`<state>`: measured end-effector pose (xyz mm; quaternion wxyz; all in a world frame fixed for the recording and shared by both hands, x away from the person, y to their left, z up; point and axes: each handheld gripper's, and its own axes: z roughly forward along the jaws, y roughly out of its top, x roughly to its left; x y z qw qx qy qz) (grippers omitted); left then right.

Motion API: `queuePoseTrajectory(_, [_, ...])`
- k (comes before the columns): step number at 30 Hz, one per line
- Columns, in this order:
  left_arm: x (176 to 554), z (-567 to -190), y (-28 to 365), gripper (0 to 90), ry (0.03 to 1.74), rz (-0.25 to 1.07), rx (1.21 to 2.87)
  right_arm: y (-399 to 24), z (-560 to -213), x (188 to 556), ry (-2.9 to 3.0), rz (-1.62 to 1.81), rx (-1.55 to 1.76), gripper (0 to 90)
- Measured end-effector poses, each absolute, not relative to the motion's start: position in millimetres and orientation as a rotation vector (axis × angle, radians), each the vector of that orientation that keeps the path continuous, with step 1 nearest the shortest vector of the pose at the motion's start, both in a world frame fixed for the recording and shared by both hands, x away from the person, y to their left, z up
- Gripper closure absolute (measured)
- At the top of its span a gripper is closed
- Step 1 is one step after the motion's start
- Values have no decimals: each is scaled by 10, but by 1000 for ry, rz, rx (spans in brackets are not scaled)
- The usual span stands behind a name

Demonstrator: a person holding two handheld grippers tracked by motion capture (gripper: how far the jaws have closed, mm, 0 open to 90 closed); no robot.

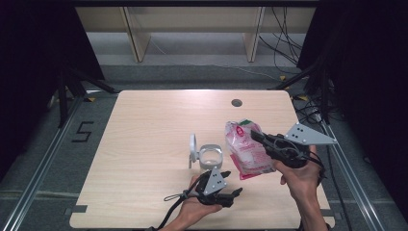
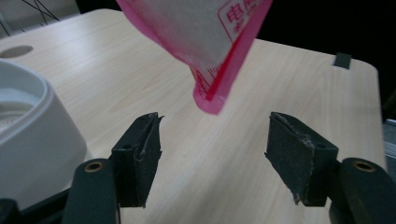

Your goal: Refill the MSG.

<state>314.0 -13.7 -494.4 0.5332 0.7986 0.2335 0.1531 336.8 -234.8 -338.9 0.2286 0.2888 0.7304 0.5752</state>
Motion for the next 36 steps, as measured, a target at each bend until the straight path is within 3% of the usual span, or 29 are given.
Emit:
queuePoseTrajectory(13, [3166, -5017, -378, 446, 595, 425, 1880, -2297, -3380, 3328, 2024, 1560, 760, 900])
queuePoseTrajectory(16, [3208, -5024, -390, 577, 514, 468, 1885, -2274, -3404, 3346, 2019, 1563, 751, 900])
queuePoseTrajectory(24, [3193, -5034, -428, 748, 544, 490, 1829, -2267, -3385, 3354, 2005, 1544, 754, 900])
queuePoseTrajectory(36, [3119, -5077, -618, 776, 643, 422, 1738, -2142, -3392, 3518, 2031, 1508, 820, 900])
